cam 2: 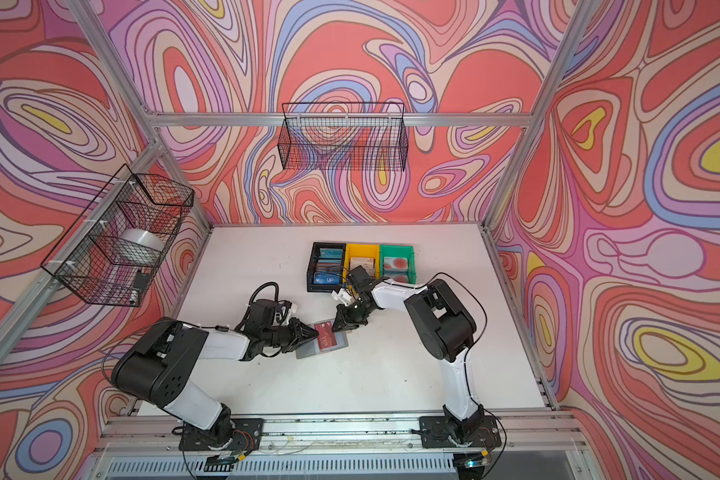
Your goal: Take the credit cards out of the card holder
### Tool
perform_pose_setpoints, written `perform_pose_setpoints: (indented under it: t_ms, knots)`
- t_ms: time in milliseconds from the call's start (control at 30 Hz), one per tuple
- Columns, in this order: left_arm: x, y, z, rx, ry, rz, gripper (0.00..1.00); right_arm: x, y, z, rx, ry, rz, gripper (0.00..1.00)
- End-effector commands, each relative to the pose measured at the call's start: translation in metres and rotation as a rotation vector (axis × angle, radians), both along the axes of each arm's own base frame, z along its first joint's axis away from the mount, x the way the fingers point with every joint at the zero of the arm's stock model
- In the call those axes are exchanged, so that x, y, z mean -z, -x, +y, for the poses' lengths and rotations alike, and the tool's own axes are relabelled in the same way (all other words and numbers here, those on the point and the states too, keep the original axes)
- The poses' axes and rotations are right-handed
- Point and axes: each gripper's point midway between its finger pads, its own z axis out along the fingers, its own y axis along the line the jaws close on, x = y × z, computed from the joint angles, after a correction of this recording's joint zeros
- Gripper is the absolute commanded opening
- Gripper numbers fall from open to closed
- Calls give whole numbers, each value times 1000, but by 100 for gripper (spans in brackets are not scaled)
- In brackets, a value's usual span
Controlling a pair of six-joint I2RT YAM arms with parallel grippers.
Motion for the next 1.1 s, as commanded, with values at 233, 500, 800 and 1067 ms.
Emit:
perform_pose_setpoints:
  t_ms: [233, 500, 800, 1067]
  knots:
    - [-5, -1, -1, 5, 1, -24, 10, 22, 6, -3, 1, 46, 30, 12]
    - [-5, -3, -4, 3, 18, -26, 3, 24, 9, -6, 8, 52, 36, 13]
    - [3, 9, 0, 11, 8, -2, 0, 3, 6, 2, 1, -7, 16, 13]
    - [5, 11, 0, 29, -8, 10, 0, -17, 1, 15, -19, -71, 0, 13]
